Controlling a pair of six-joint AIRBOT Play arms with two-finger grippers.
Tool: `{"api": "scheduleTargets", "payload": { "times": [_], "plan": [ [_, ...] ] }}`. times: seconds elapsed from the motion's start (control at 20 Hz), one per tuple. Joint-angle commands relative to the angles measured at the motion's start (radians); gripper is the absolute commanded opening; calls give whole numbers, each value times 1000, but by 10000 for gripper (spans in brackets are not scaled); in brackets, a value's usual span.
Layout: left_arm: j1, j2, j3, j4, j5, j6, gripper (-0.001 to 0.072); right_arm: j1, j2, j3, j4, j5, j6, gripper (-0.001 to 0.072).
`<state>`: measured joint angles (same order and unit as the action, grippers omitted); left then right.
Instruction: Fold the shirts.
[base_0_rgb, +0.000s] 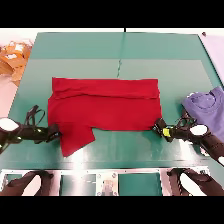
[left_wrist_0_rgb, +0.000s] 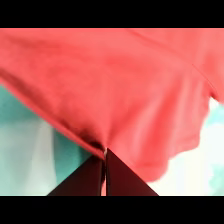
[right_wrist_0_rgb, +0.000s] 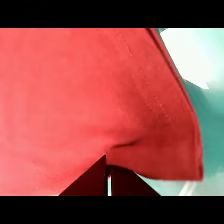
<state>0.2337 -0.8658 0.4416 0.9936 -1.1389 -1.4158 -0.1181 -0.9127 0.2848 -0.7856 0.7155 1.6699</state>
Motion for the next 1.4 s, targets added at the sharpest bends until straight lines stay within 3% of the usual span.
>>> {"api": "scheduleTargets", "payload": {
  "times": [0.0,0.15,0.3,0.55,1.2,1.25,1.3,1.35],
  "plan": [
    [0,5,151,81,-237,19,22,-32,3,63,-121,133,-18,15],
    [0,5,219,84,-325,19,22,-75,53,104,-235,233,29,15],
    [0,6,284,37,-327,18,22,-98,115,167,-331,317,66,15],
    [0,-34,414,-61,-139,31,21,-75,61,319,-233,244,47,15],
    [-33,-759,914,-295,151,190,26,42,-778,1052,-173,47,47,39],
    [-52,-808,948,-319,189,217,198,42,-833,1107,-166,47,47,242],
    [-68,-840,971,-338,241,219,570,39,-872,1155,-167,46,47,489],
    [-78,-857,987,-360,288,210,709,29,-902,1205,-167,50,47,549]
  ]
}}
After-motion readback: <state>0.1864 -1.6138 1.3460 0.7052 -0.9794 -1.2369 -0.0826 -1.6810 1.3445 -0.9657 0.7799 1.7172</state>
